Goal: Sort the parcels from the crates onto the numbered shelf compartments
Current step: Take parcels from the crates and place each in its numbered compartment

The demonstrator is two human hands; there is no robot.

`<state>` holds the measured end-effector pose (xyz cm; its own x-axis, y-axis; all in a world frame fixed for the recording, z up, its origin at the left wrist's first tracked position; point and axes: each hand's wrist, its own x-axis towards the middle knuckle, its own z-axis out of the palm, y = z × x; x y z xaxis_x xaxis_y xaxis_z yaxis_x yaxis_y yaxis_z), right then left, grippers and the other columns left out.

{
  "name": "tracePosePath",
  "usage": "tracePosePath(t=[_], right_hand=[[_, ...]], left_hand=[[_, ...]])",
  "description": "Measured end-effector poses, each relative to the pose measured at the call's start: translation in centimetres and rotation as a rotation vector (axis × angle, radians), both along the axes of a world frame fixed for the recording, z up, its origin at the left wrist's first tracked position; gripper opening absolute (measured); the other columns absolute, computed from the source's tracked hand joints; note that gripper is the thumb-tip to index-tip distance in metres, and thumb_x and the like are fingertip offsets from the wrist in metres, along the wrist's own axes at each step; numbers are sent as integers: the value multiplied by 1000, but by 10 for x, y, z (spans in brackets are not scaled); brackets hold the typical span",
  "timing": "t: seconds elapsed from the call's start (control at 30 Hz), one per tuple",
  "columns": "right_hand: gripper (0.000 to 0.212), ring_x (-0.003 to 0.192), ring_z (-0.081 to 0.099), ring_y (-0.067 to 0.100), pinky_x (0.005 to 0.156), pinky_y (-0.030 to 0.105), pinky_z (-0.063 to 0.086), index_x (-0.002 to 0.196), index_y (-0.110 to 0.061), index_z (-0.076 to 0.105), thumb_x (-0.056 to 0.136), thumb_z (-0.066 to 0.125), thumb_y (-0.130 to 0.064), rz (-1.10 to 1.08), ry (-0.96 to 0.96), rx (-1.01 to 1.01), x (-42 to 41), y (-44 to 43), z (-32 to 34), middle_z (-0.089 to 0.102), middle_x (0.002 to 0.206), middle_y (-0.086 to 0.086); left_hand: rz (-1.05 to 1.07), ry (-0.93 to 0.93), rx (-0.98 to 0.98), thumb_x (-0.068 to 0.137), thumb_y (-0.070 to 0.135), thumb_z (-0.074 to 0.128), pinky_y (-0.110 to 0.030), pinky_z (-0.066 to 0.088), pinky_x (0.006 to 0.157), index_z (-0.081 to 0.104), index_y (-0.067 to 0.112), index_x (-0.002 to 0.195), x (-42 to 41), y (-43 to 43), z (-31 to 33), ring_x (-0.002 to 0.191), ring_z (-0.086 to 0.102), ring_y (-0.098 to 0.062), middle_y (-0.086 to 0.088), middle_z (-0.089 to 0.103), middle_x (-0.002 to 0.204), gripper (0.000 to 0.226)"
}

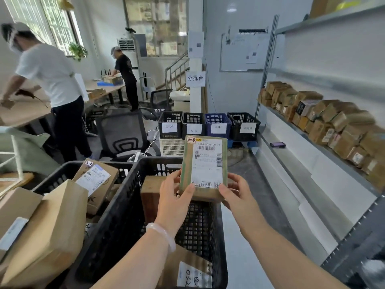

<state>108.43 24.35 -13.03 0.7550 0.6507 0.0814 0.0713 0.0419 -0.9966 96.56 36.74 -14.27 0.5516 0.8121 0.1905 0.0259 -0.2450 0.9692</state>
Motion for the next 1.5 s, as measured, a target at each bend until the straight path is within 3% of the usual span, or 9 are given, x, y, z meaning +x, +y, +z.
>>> tracePosePath(t=[0.33,0.47,0.67,0.87,1.03,1.17,1.3,1.43,1.5], right_hand=[[38,105,59,3,78,20,53,110,-36,51,86,70,-14,-40,-137,-16,-6,-52,-10,61,113,-11],[38,105,55,-8,71,8,48,104,-37,50,85,70,-9,-122,-174,8,-11,-72,-2,59,113,-18],[43,113,55,-1,90,25,53,109,-41,49,83,75,-19,-376,-218,21,-26,-117,1,58,117,-22],[62,116,51,-6,83,16,52,131,-43,44,85,72,-13,-631,-259,-13,-56,-184,-3,56,124,-28],[65,114,50,-8,85,19,51,124,-58,40,84,73,-19,-866,-331,-112,-92,-260,10,51,122,-35],[70,118,49,-6,89,24,53,126,-58,38,83,74,-16,-1032,-377,-153,-123,-328,33,51,124,-35],[73,125,40,-8,102,30,44,130,-65,24,83,73,-38,-1155,-437,-361,-161,-403,55,36,128,-45],[79,134,33,0,111,39,36,142,-58,13,83,65,-52,-1286,-510,-551,-206,-491,70,31,148,-26],[79,134,28,-6,113,30,31,143,-56,11,85,65,-46,-1317,-563,-633,-225,-527,79,29,147,-30]], left_hand=[[-35,-27,-10,86,24,75,-14,51,78,49,40,107,-3,-45,4,110,58,1,18,61,116,36],[-113,3,77,86,22,75,-3,47,73,42,41,129,4,-58,10,113,52,3,19,53,124,58],[-327,-10,199,89,22,70,-18,47,95,31,41,146,20,-88,11,126,44,0,19,42,139,71],[-655,-68,356,98,19,58,-18,42,106,26,62,140,37,-145,8,132,38,2,17,42,141,68],[-852,-141,328,92,21,67,-1,35,97,24,66,133,47,-225,14,126,37,12,18,39,138,75],[-992,-229,272,88,24,72,-21,40,106,26,70,131,41,-302,31,127,39,4,23,41,138,79],[-1109,-332,255,89,18,72,-6,37,98,27,69,132,27,-380,49,128,38,9,21,42,143,80],[-1246,-388,236,90,22,71,-27,42,108,23,75,129,4,-474,69,128,43,-2,21,43,139,82],[-1284,-432,232,90,20,70,-18,43,104,24,72,128,-5,-517,77,128,43,-4,17,43,140,80]])
